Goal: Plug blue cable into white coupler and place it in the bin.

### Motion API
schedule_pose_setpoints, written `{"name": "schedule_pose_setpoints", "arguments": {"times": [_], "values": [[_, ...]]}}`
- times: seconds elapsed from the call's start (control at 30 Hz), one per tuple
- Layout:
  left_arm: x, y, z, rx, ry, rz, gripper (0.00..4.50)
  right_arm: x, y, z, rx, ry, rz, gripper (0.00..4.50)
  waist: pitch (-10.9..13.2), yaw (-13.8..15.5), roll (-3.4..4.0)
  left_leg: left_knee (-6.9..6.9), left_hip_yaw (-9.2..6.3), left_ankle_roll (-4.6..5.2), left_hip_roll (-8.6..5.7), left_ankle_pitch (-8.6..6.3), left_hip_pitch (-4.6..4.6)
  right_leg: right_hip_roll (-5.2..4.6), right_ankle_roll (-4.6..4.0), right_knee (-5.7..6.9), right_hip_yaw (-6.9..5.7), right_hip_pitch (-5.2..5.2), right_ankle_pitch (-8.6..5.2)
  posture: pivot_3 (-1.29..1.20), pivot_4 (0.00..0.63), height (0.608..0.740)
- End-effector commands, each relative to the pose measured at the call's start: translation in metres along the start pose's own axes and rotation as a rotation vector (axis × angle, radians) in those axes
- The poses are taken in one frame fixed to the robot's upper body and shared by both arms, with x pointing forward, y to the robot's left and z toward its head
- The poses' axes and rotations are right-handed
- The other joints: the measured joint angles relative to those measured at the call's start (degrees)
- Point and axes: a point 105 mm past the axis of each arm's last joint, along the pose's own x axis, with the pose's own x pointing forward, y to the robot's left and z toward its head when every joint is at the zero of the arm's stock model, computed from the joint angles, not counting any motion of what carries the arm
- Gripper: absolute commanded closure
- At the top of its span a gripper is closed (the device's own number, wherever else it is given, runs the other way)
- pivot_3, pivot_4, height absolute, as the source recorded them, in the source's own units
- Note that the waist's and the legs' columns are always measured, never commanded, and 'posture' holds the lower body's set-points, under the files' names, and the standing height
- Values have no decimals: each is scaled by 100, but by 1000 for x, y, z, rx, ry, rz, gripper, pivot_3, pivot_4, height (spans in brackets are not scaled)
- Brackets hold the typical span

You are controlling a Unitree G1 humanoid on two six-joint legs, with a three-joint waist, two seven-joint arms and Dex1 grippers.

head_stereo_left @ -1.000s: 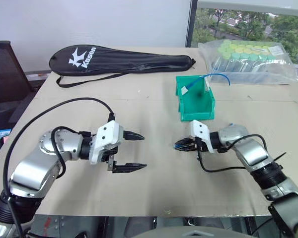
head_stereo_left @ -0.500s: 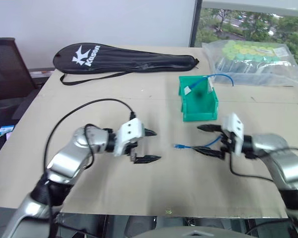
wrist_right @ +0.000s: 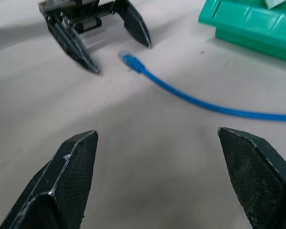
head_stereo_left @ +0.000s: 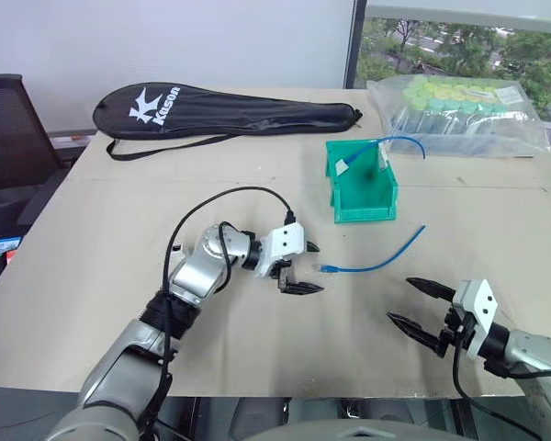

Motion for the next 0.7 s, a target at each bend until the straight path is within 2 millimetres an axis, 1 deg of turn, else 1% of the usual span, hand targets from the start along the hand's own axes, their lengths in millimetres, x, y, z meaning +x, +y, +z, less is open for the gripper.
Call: {"name": "schedule_pose_setpoints", "arguments": {"times": [0.03, 0.1, 0.27, 0.3, 0.33, 0.5, 0.53, 0.63, 0.67, 0.7], "values": [[3, 0, -7, 7, 43, -31, 535, 2, 0, 13, -39, -47, -23, 460, 0, 5, 0, 5, -1, 0, 0, 0, -1, 0, -1, -1, 0, 4, 0, 0, 150, 740], [3, 0, -8, 7, 45, -40, 1378, 1, -1, 12, -40, -44, -29, 460, 0, -6, 0, 11, 0, 1, 0, -1, -1, -1, -5, -2, 2, 7, -3, 0, 150, 740], [9, -2, -6, 7, 23, -62, 3905, 1, -2, 11, -37, -40, -40, 460, 0, -10, 0, 14, -1, 1, 1, -2, -1, -1, -2, -2, 3, 8, -1, 0, 150, 740], [10, -3, -5, 3, 15, -67, 4297, 0, -2, 11, -35, -40, -41, 460, -1, -10, 0, 14, -1, 1, 1, -2, -2, -1, -2, -2, 3, 8, -1, 0, 150, 740], [11, -4, -4, -1, 6, -72, 4457, 0, -2, 11, -32, -40, -42, 460, -1, -5, 0, 14, -1, 2, 1, -2, -2, 0, -2, -2, 2, 8, -1, 0, 150, 740], [12, -11, -1, -43, -38, -99, 4457, -1, -2, 10, -12, -41, -43, 460, -1, -8, 1, 14, 0, 2, 1, -2, -2, -1, -3, -2, 3, 8, -2, 0, 150, 740], [11, -10, 3, -72, -72, -91, 4457, 0, 0, 12, 11, -51, -36, 460, -1, -9, 1, 15, -1, 2, 1, -2, -2, -1, -3, -2, 3, 8, -2, 0, 150, 740], [5, -4, 38, -314, -314, -88, 4457, 4, 22, 26, 276, -132, 54, 460, 0, -9, 2, 15, -3, 2, 3, -2, -3, -3, -2, 0, 2, 8, -1, 0, 150, 740], [2, -6, 47, -383, -377, -112, 4457, 5, 28, 32, 356, -159, 85, 460, 3, -11, 0, 15, -6, 2, 5, -2, -7, -4, -2, 1, 0, 7, -1, 0, 150, 740], [1, -7, 53, -423, -408, -129, 4457, 5, 32, 35, 402, -173, 101, 460, 5, -15, -4, 17, -15, 2, 9, -2, -13, -9, -1, 2, 2, 6, 0, 0, 150, 740]]}}
